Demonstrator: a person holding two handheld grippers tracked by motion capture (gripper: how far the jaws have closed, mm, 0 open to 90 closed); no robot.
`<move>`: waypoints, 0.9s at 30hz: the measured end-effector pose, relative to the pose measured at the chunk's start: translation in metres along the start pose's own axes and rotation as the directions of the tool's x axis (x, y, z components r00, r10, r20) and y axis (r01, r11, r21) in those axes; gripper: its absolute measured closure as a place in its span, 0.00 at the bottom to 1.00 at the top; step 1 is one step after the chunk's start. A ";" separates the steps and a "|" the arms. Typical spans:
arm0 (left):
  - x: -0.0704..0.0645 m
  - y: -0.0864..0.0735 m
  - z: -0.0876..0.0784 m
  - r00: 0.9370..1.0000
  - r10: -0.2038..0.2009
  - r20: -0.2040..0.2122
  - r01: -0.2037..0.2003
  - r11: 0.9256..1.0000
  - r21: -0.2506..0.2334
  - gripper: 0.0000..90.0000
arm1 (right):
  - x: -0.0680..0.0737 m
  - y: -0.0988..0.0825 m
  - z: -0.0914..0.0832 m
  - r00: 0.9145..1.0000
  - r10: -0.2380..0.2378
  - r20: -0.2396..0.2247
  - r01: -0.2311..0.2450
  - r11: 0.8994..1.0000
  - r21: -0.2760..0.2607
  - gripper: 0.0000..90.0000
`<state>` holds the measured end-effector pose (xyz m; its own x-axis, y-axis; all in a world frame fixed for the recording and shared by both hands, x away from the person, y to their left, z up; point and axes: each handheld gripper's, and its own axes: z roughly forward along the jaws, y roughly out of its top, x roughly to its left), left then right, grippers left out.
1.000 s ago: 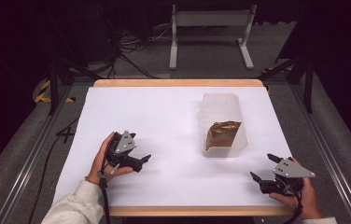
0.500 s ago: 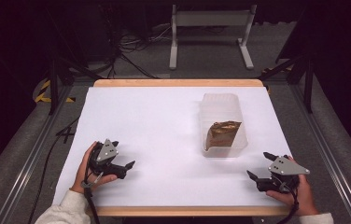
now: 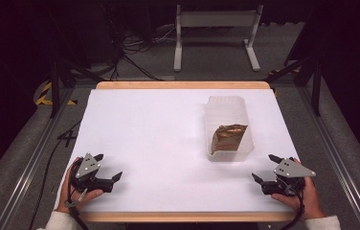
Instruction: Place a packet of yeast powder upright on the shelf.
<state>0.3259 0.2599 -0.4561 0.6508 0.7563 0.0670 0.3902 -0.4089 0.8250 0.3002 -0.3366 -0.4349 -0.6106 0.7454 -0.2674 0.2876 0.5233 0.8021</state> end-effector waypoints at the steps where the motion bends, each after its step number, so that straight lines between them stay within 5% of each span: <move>1: 0.001 -0.002 -0.004 1.000 -0.009 -0.003 0.009 1.000 -0.010 0.06 | 0.000 0.000 0.000 1.000 0.001 -0.001 -0.001 1.000 0.000 0.15; 9: 0.002 -0.013 -0.021 0.997 -0.070 -0.041 0.068 0.996 -0.051 0.06 | -0.003 -0.002 -0.001 1.000 0.006 -0.002 -0.006 1.000 -0.007 0.15; 27: -0.001 -0.012 -0.026 0.997 -0.059 -0.053 0.055 0.996 -0.064 0.06 | 0.001 0.002 -0.001 1.000 -0.008 -0.003 0.008 1.000 -0.008 0.15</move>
<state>0.3031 0.2773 -0.4518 0.5912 0.8050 0.0484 0.3829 -0.3331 0.8616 0.2997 -0.3348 -0.4329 -0.6150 0.7399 -0.2727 0.2768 0.5264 0.8039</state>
